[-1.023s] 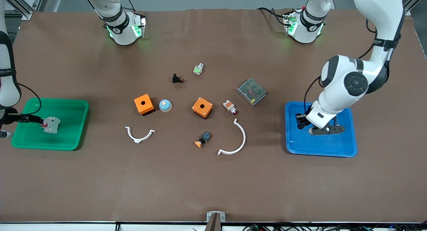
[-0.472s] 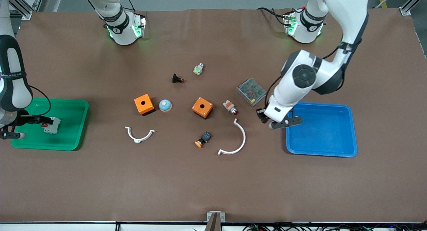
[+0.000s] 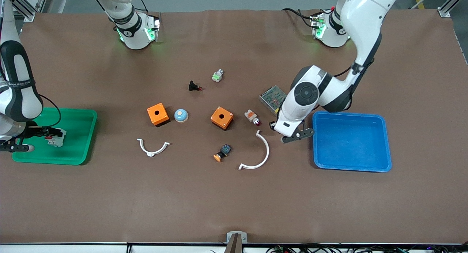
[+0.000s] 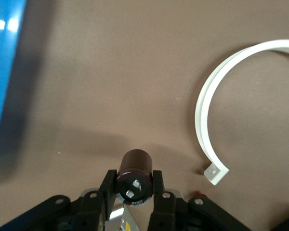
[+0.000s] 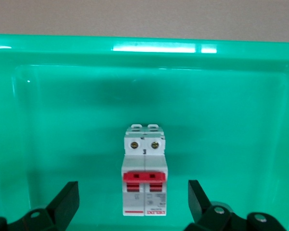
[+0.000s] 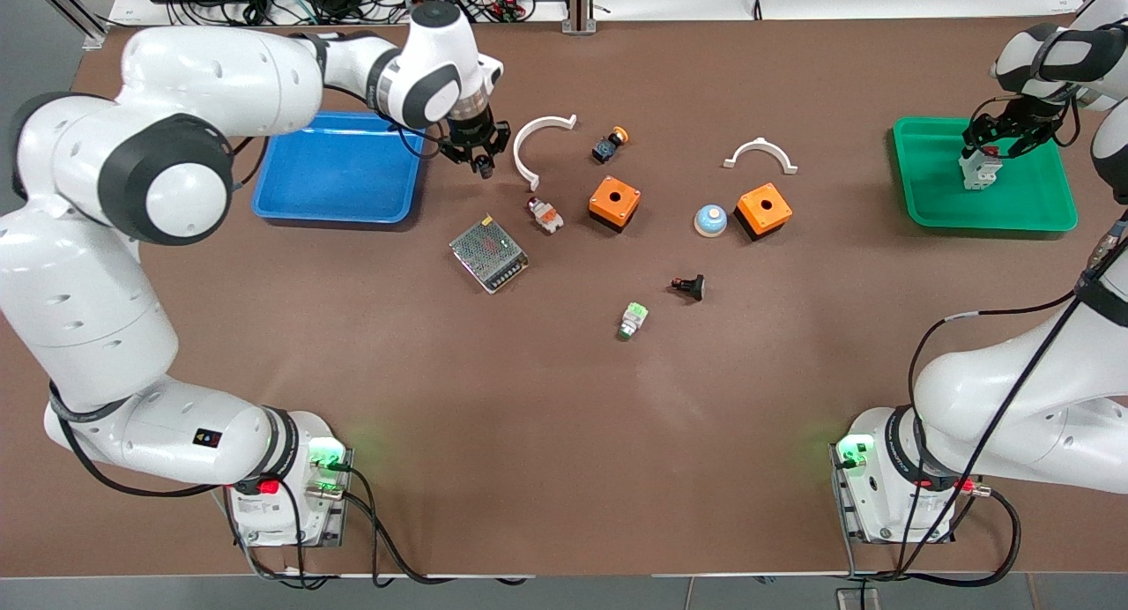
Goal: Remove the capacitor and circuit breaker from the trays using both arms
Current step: 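Carry the capacitor beside the grey box and open the left gripper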
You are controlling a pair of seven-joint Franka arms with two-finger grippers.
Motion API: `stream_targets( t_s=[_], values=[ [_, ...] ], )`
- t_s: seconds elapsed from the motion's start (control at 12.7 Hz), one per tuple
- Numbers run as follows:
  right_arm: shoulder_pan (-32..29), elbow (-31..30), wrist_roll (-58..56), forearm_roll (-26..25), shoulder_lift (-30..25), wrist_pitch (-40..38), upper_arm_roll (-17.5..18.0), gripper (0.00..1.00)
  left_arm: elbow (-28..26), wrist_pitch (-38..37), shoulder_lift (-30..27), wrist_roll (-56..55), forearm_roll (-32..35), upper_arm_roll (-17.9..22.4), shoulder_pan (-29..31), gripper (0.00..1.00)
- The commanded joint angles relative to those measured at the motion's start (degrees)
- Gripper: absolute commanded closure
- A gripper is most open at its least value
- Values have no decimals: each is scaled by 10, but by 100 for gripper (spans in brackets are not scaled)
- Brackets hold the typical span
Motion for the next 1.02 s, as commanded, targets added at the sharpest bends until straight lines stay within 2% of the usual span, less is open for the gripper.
stream_targets(
  t_s=[0.0,0.47,0.55,0.71,0.79,0.87,0.94],
  values=[
    [1,-3,-4,-5,0,5,1,3,17,10,25,-26,17,4,-11,99],
    [-5,3,-4,-7,5,9,0,8,38,10,50,-28,20,4,-22,98],
    [-5,3,-4,-7,5,9,0,10,45,10,55,-28,20,4,-22,94],
    [-6,4,-4,-9,6,9,0,11,52,10,62,-28,20,4,-22,69],
    [-6,4,-4,-9,7,10,0,12,53,10,62,-27,20,4,-22,50],
    [-6,4,-4,-9,8,10,0,13,53,9,61,-27,20,5,-21,19],
    [-6,5,-4,-9,8,10,0,17,55,6,58,-26,20,5,-21,0]
  ],
)
